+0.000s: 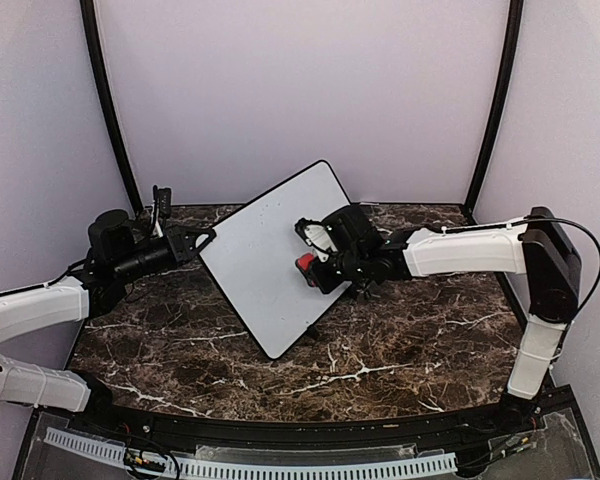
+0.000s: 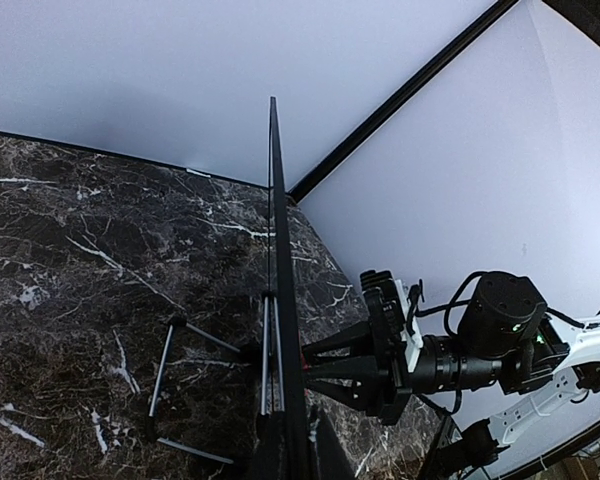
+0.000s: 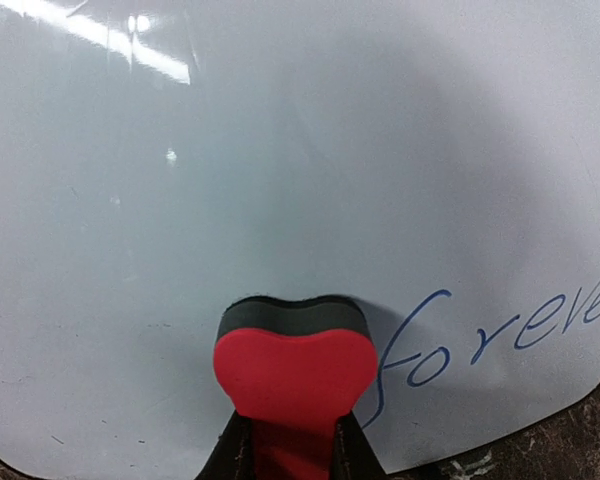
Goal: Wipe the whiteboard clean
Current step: Erase the whiteboard at the center of the board.
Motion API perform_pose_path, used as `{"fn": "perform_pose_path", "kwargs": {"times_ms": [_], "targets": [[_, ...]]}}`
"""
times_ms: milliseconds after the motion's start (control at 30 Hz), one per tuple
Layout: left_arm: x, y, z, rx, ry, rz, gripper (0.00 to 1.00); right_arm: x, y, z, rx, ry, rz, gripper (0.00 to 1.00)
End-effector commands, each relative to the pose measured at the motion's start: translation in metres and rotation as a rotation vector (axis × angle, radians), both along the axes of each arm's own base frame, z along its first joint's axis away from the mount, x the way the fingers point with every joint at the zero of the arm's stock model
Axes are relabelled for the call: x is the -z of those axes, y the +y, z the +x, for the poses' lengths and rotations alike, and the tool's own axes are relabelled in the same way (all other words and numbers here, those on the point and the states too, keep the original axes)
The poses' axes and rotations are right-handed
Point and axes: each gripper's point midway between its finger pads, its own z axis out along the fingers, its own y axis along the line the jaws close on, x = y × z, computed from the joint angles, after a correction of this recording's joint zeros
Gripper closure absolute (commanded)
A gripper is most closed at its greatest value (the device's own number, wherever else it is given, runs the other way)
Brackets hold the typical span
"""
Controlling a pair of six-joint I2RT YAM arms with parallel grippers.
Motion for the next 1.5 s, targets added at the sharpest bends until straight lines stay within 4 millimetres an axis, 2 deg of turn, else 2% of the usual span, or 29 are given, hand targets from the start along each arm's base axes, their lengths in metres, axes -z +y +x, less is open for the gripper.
{"fn": "perform_pose_path", "kwargs": {"times_ms": [0,200,433,567,767,1167,1300,1467], "targets": [[-0.05,-0.014,-0.023,0.123,-0.145,-0.094,1.0,0.029,-0.003,-0.023,-0.045,0.06,-0.008,0.82],[-0.05,-0.013,-0.023,0.121,-0.146,-0.094,1.0,0.051,-0.019,-0.039,-0.032,0.084,-0.049,0.82],[-0.049,-0.014,-0.022,0.121,-0.145,-0.093,1.0,0.065,-0.043,-0.037,0.037,0.094,-0.075,0.82],[-0.05,-0.014,-0.023,0.122,-0.145,-0.095,1.0,0.067,-0.052,-0.033,0.064,0.1,-0.065,0.82],[-0.05,-0.014,-0.023,0.124,-0.146,-0.095,1.0,0.055,-0.049,-0.02,0.081,0.084,-0.033,0.82],[-0.051,-0.014,-0.024,0.125,-0.147,-0.096,1.0,0.019,-0.026,0.012,0.067,0.022,0.011,0.82],[-0.051,-0.014,-0.024,0.124,-0.148,-0.095,1.0,0.019,-0.025,0.019,0.07,0.02,0.005,0.82],[-0.052,-0.013,-0.024,0.122,-0.15,-0.094,1.0,0.034,-0.032,0.009,0.067,0.059,-0.006,0.82]]}}
